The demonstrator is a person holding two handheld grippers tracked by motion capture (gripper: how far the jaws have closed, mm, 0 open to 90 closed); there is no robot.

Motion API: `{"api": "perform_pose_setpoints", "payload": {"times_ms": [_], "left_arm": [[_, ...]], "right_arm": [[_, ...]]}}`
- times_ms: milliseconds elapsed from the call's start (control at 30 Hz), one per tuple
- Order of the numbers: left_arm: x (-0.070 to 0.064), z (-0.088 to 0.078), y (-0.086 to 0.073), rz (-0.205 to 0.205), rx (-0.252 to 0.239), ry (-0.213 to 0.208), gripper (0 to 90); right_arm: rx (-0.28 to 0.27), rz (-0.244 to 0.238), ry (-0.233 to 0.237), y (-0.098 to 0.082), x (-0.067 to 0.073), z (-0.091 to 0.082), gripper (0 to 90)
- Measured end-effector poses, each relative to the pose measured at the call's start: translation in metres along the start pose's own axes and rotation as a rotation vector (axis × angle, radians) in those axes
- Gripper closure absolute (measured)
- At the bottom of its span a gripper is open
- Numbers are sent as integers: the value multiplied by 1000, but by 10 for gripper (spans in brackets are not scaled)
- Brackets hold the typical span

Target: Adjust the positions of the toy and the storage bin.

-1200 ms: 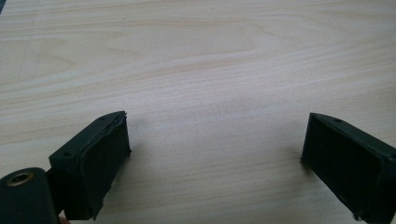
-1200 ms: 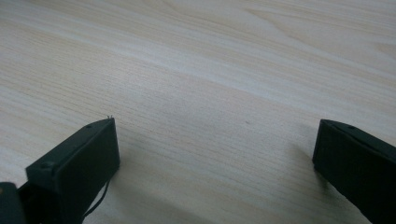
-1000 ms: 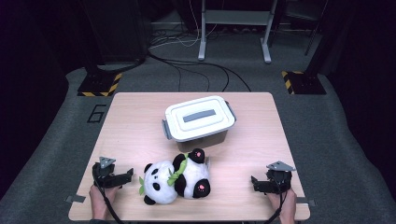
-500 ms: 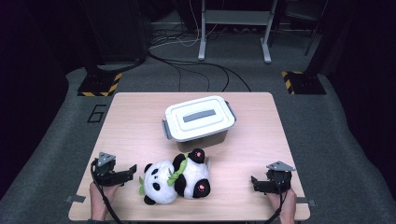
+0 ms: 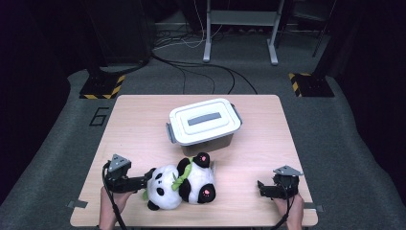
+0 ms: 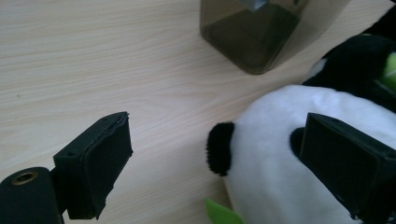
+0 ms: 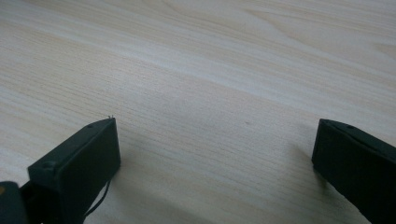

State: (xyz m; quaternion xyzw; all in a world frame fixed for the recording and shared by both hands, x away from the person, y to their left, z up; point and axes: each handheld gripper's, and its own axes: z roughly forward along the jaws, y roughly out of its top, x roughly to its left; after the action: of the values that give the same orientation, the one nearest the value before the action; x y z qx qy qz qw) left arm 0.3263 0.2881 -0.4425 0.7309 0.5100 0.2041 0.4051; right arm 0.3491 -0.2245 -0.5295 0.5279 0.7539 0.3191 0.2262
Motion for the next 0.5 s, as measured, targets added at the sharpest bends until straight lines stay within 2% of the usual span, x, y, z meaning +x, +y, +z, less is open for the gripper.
{"api": "perform_pose_setpoints", "payload": {"times_ms": [267,433,500], "left_arm": [[-26,-7,-1,28,-6,-69,106],[-49,-5,-3,78,7,-108,148],[-56,-3,-2,91,10,-109,174]], "right_arm": [[-1,2,-1,0,0,0,2],[-1,2,-1,0,0,0,3],[-1,2,-1,0,0,0,3]]}}
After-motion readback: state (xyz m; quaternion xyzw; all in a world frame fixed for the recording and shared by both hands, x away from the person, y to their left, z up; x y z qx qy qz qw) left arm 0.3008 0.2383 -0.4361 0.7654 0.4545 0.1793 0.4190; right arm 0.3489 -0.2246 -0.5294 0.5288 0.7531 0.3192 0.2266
